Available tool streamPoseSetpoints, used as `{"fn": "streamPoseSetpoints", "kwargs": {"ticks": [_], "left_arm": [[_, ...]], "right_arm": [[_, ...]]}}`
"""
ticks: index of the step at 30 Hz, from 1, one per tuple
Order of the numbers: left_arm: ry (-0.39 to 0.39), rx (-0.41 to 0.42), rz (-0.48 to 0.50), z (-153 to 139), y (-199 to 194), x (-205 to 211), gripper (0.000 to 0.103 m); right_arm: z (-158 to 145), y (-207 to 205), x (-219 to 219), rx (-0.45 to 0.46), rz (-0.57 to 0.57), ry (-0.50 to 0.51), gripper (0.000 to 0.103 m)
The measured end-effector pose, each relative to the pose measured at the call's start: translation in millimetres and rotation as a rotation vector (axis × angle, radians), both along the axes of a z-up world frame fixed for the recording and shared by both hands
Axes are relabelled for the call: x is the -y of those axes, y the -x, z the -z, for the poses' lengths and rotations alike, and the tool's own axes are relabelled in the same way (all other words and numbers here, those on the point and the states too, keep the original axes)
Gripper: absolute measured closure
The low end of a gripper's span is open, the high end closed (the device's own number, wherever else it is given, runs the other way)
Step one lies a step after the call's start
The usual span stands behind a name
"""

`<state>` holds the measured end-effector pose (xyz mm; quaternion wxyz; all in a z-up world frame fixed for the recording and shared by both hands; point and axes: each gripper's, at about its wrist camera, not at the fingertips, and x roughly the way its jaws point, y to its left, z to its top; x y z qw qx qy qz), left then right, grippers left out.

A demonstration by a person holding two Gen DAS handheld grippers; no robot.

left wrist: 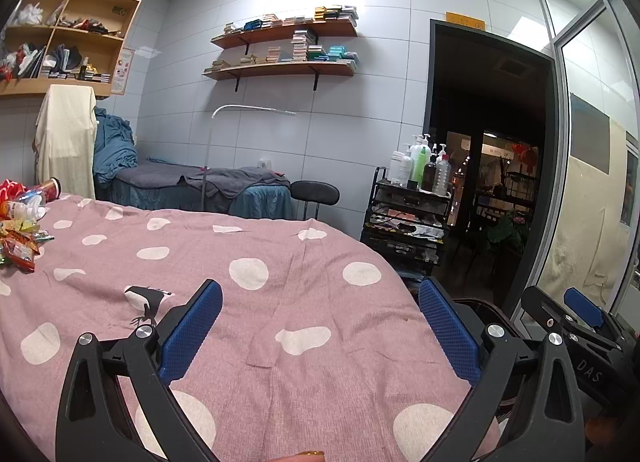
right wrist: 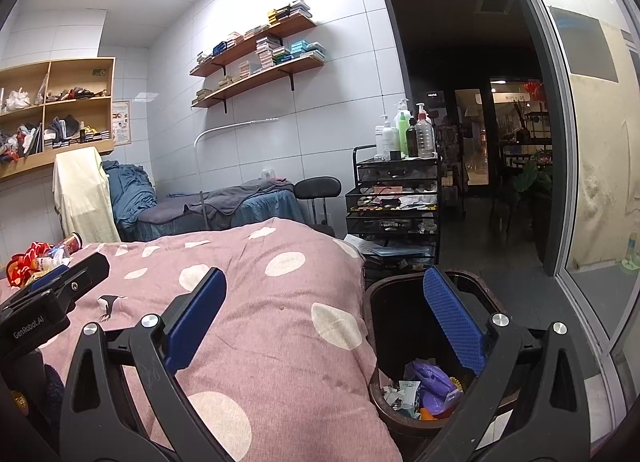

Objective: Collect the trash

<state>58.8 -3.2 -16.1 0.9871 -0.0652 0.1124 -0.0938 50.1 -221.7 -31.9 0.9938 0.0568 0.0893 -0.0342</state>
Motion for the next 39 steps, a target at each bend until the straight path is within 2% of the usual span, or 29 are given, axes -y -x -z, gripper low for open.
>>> {"fn": "streamPoseSetpoints", "kwargs": {"ticks": [39], "left_arm": [[-0.006,0.009,0.006,-2.4,1.7,0.6,0.005]], "right_arm": [[3.1,-1.0,-0.4,-0.007,-0.002,-0.003,0.006]]}}
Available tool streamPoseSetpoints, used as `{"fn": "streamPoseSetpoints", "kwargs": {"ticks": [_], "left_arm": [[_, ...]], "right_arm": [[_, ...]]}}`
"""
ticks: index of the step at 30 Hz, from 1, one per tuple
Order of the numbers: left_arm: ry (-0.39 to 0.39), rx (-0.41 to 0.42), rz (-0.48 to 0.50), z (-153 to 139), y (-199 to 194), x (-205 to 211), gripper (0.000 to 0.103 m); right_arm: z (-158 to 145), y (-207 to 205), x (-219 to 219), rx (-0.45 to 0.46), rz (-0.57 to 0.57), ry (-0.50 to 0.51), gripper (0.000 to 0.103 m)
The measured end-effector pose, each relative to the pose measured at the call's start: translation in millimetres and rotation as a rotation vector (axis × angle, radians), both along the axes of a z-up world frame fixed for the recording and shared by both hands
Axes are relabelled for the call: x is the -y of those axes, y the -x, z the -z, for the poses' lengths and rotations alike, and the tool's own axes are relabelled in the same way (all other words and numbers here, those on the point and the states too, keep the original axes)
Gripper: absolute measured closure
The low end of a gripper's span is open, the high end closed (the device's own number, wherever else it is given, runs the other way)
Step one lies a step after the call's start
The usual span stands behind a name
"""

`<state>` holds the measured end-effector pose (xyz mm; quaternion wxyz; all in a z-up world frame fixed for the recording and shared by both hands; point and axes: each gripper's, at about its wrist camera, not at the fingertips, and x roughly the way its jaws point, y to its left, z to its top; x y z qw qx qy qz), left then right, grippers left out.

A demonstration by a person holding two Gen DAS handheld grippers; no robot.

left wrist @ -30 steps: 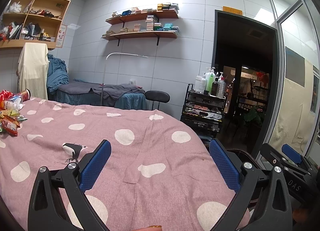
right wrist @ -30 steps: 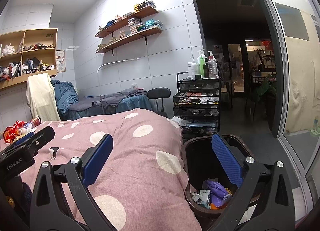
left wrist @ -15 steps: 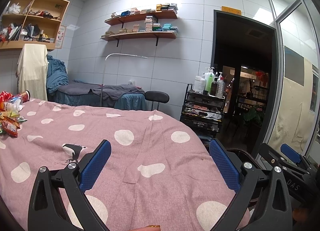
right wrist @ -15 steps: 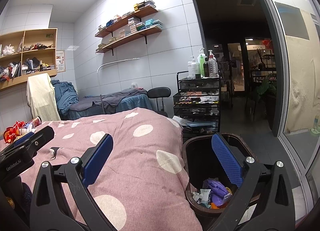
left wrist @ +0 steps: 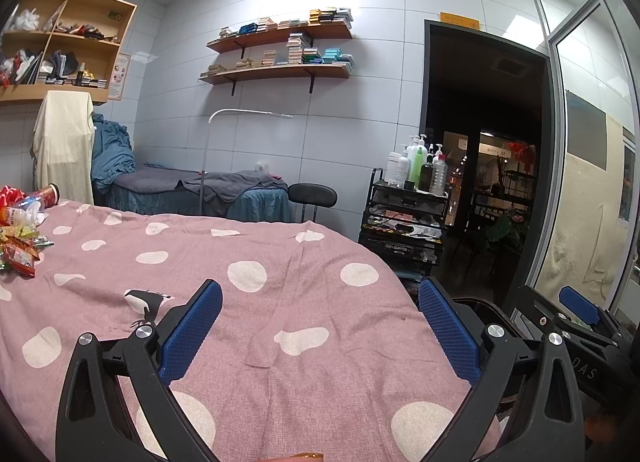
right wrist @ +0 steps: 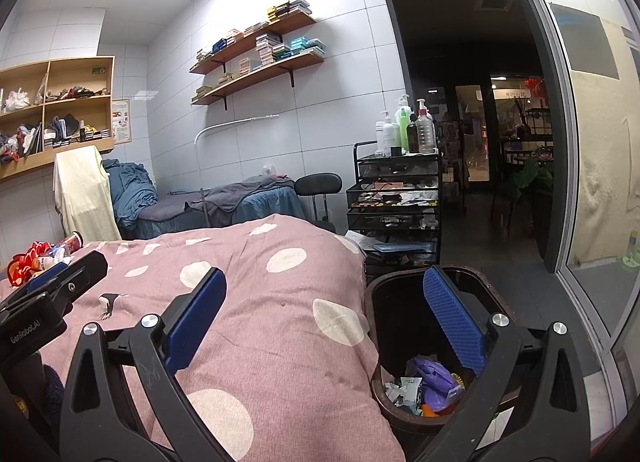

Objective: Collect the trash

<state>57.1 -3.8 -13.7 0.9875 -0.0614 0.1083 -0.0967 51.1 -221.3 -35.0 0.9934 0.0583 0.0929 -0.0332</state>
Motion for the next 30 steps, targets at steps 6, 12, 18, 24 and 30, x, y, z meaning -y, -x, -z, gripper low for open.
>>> {"fn": "streamPoseSetpoints", "kwargs": {"ticks": [6,12,18,24,30], "left_arm": [[-0.002,0.0,0.001,0.3,0.5,0.8,0.005],[-0.001,-0.002,0.003,0.1,1.0,1.8,0.005],[-0.003,-0.003,0.005,-0.4,1.1,2.3,0.005],[-0.004,-0.004,0.006,-0.8,1.2,2.3,0.005],[-0.003,-0.006,0.006,-0.7,1.0,2.2,0.005]], "right_arm": [[1.1,0.1,-0.4,-0.001,0.0,-0.001,0.006],[0.8,0.1,-0.4,-0.002,0.0,-0.002,0.006],[0.4,0.2,-0.2,-0.003,0.0,-0.002,0.006],[1.3,0.3,-0.7,-0.001,0.001,-0.002,0.006],[0.9,0.3,-1.0,-0.003,0.001,-0.002,0.006]]}}
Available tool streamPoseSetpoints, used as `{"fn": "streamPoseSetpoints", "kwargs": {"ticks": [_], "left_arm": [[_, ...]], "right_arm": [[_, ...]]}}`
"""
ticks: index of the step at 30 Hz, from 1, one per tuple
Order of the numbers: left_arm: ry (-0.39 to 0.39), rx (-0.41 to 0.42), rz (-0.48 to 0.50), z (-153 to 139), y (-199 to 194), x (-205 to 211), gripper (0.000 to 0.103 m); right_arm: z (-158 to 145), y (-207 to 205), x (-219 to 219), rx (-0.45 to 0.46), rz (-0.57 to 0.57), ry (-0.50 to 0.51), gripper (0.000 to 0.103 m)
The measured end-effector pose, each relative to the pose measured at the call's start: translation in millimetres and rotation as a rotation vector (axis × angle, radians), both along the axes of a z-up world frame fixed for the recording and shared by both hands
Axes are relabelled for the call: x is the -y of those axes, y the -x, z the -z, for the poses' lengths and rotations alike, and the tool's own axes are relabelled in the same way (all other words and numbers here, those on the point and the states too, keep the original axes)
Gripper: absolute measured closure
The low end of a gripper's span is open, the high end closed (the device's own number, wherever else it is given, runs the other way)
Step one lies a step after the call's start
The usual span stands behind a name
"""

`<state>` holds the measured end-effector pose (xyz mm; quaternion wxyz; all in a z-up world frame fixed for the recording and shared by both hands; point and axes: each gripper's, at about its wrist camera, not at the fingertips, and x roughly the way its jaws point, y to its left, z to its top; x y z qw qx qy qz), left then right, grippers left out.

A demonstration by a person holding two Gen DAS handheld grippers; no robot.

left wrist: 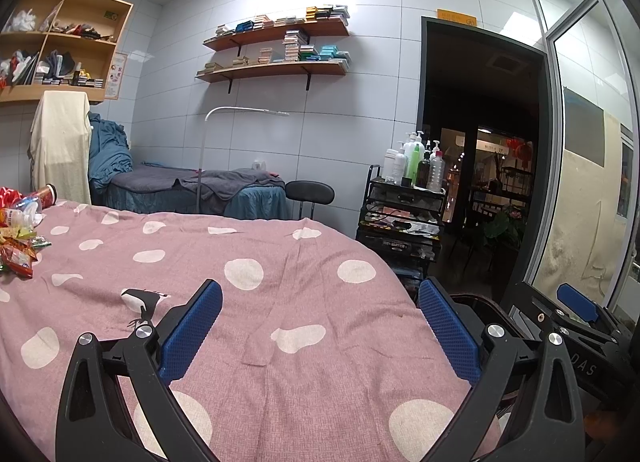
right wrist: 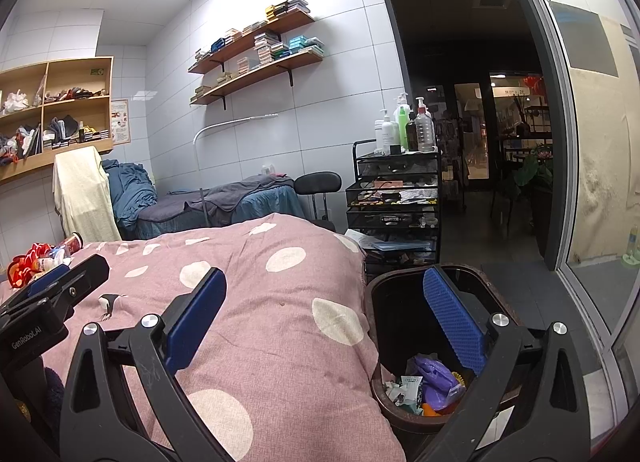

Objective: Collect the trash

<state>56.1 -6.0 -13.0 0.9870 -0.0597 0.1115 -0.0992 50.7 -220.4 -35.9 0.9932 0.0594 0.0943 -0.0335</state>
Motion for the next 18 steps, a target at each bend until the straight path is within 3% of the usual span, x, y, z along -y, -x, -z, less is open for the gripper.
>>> {"fn": "streamPoseSetpoints", "kwargs": {"ticks": [18], "left_arm": [[-0.008,-0.005,0.009,4.5,-4.2,-1.4,0.005]], "right_arm": [[4.7,0.2,-2.2,-0.009,0.004,-0.005,0.006]]}}
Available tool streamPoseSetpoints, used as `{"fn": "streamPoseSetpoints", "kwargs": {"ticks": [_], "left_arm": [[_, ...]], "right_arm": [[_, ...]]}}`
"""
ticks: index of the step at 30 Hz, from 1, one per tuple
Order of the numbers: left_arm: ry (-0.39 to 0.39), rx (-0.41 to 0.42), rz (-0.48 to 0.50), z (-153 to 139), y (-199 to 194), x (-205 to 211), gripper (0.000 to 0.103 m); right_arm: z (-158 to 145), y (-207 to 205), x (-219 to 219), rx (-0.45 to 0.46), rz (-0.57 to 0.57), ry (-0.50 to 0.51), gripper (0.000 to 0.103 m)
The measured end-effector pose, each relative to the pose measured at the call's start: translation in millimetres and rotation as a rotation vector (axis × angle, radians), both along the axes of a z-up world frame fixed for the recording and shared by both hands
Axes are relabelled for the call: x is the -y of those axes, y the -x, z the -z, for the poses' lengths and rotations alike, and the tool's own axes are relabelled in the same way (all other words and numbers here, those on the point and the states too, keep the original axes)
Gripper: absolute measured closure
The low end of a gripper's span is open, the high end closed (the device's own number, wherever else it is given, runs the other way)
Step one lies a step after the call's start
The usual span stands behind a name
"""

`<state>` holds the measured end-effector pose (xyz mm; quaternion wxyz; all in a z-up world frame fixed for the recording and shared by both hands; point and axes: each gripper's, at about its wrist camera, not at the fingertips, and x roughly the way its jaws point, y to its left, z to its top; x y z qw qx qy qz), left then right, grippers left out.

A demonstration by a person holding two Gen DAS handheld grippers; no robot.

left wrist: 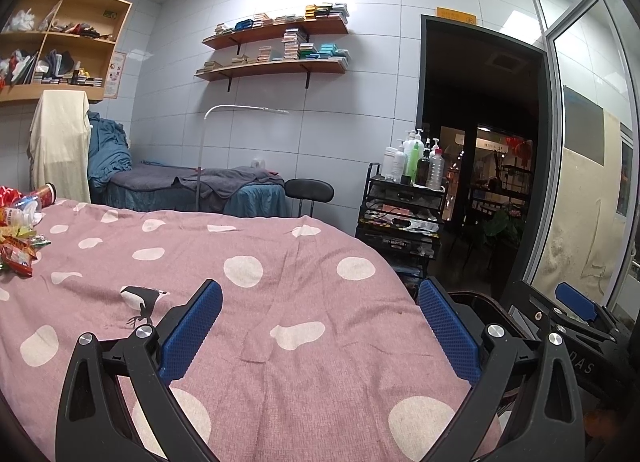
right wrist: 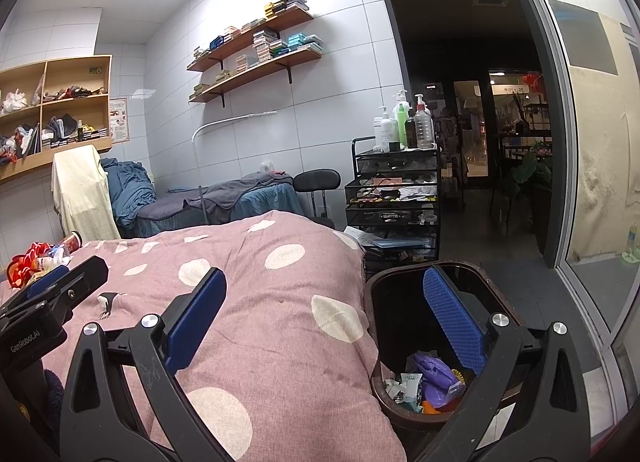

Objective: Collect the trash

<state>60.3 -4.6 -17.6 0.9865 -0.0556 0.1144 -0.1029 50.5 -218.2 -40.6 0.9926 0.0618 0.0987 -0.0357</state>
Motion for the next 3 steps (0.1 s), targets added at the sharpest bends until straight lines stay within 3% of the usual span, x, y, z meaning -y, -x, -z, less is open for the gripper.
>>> {"fn": "streamPoseSetpoints", "kwargs": {"ticks": [3], "left_arm": [[0.002,-0.002,-0.001,1.4,0.2,-1.2,0.005]], "right_arm": [[1.9,-1.4,-0.7,-0.003,0.0,-0.001,0.006]]}}
